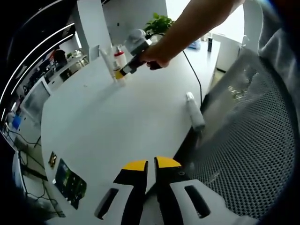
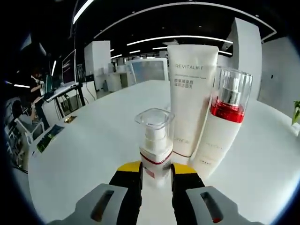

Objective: Arrange the skincare products in the storage area until every visible bottle or jar stands upright without overlapping.

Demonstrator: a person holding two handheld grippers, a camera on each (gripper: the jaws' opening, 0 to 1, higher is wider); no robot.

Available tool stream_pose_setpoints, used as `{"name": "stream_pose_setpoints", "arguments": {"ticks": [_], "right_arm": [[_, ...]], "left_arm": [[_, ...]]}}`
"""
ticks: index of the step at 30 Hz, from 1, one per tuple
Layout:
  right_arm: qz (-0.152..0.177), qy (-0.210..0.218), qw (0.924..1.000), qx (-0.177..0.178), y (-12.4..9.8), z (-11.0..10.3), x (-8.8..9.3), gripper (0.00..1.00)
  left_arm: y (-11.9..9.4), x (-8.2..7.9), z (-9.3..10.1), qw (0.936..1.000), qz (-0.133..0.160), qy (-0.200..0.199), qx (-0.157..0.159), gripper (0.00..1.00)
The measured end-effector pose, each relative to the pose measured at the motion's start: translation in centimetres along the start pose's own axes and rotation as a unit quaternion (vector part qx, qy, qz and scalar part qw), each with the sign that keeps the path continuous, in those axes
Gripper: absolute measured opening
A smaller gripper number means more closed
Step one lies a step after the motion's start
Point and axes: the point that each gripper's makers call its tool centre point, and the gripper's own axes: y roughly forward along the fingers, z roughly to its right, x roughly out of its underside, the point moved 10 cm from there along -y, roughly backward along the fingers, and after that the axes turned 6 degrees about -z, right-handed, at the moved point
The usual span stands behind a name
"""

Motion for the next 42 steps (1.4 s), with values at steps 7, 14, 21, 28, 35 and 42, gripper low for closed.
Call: {"name": "stream_pose_setpoints", "arguments": {"ticks": [7, 14, 21, 28, 35, 42], "right_arm": [[-0.01, 0.002, 0.9999, 0.005, 0.5, 0.7, -0.3, 0.17], [-0.02, 0.003, 0.9998, 0.003, 0.8, 1.2, -0.7, 0.17], [-0.039, 0.008, 0.9992, -0.003, 0.6, 0.8, 0.1, 0.2], [-0.037, 0.028, 0.9989, 0.004, -0.1, 0.8, 0.8, 0.18], [-0.028, 0.053, 0.9981, 0.016, -0.5, 1.5, 0.7, 0.16], [-0.022, 0.069, 0.9971, 0.02, -0.4, 1.7, 0.4, 0.15]], "left_arm": [[0.0, -0.1, 0.1, 1.0, 0.006, -0.002, 0.003, 0.05], [0.0, -0.1, 0.0, 1.0, 0.004, -0.001, 0.002, 0.05], [0.0, -0.1, 0.1, 1.0, 0.005, -0.001, 0.002, 0.05], [-0.1, -0.1, 0.1, 1.0, 0.004, 0.0, 0.003, 0.05], [-0.1, -0.1, 0.1, 1.0, 0.005, 0.0, 0.004, 0.04], [0.0, -0.1, 0.1, 1.0, 0.003, 0.0, 0.004, 0.04]]}}
